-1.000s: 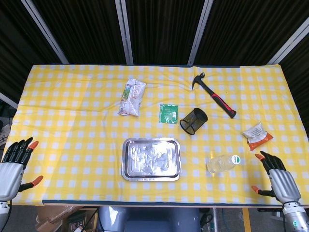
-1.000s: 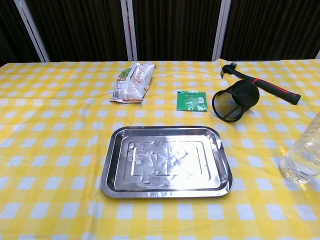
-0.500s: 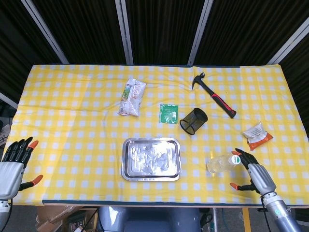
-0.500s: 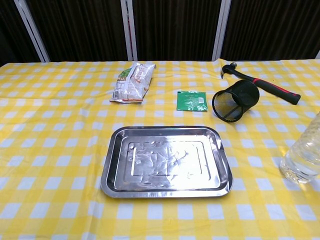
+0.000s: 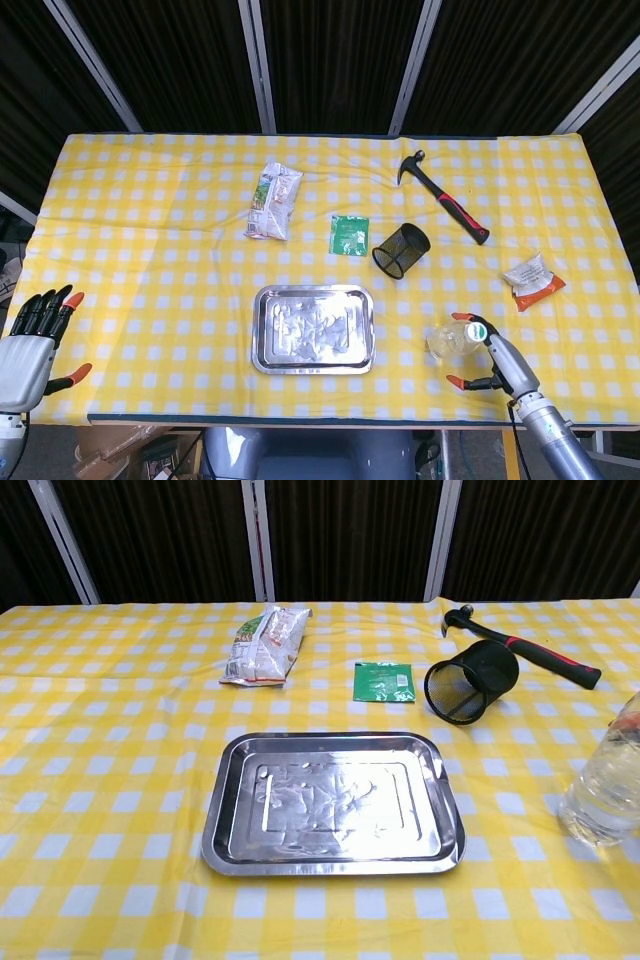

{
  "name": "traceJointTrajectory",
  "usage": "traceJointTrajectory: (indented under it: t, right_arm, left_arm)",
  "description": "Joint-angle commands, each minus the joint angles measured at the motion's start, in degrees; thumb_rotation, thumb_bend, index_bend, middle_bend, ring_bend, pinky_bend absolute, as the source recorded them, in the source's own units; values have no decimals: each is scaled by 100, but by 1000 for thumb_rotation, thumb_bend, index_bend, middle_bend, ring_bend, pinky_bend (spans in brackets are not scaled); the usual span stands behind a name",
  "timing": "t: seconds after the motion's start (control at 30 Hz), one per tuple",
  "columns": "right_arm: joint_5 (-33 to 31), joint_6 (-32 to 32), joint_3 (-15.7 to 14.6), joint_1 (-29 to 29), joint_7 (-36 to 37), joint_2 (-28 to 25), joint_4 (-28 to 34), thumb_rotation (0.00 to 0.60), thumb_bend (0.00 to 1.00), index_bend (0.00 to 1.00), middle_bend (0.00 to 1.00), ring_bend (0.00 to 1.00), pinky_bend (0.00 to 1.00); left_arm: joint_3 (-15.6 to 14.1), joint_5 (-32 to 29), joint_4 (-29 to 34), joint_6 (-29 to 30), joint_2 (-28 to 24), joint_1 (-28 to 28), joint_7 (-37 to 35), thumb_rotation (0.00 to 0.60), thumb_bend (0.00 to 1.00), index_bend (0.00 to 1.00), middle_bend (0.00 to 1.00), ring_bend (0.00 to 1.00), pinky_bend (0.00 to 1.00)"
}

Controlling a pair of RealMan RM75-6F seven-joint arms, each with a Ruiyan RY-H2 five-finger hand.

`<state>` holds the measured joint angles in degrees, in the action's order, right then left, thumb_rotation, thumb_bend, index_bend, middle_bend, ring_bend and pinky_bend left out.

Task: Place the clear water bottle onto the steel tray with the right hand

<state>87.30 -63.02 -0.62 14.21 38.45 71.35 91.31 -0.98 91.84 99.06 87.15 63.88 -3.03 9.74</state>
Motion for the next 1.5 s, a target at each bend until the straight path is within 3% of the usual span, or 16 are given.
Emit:
traceJointTrajectory:
  t: [0.03, 0.2, 0.3, 0.37, 0.47, 0.63, 0.83, 1.2, 1.33, 1.5]
  right_arm:
    - [-110, 48, 56, 59, 58, 138, 57, 600, 235, 169, 194, 0, 0]
    - [-506, -59, 282, 49, -257, 489, 50, 600, 236, 202, 268, 32, 0]
    - [-711, -99, 380, 39, -459, 615, 62, 600, 235, 287, 361, 95, 0]
    - [-840, -151, 447, 26, -603, 711, 56, 600, 235, 380, 424, 139, 0]
    - [-1164, -292, 601, -46, -781, 906, 41, 600, 278, 598, 539, 227, 0]
    - [-1279, -237, 611, -76, -812, 893, 57, 600, 376, 740, 624, 290, 0]
    - [-1099, -257, 576, -115, -640, 757, 137, 600, 415, 773, 646, 306, 0]
    - [-872, -325, 688, 12, -948, 461, 952, 600, 425, 773, 646, 306, 0]
    - [-939, -169, 780, 166, -1168, 397, 1287, 600, 425, 772, 646, 306, 0]
    - [-1268, 62, 970, 481, -1970, 476, 1795, 600, 425, 772, 646, 306, 0]
  left_arm:
    - [0, -2, 1, -1, -1, 0, 2, 600, 167, 55, 0, 0, 0]
    - [10, -52, 5, -52, -4, -16, 12, 600, 167, 55, 0, 0, 0]
    - [11, -60, 11, -62, -9, -20, 11, 600, 167, 55, 0, 0, 0]
    - [13, -62, 9, -62, -11, -21, 5, 600, 167, 55, 0, 0, 0]
    - [17, -86, 8, -78, -19, -25, -14, 600, 167, 55, 0, 0, 0]
    - [7, -80, 19, -91, -26, -29, -14, 600, 166, 55, 0, 0, 0]
    - [-10, -43, 33, -90, -23, -30, -4, 600, 168, 56, 0, 0, 0]
    - [-14, -25, 40, -81, -37, -31, -56, 600, 167, 56, 0, 0, 0]
    - [-10, -25, 36, -68, -57, -28, -106, 600, 168, 56, 0, 0, 0]
    - [-7, -32, 27, -72, -86, -32, -188, 600, 168, 56, 0, 0, 0]
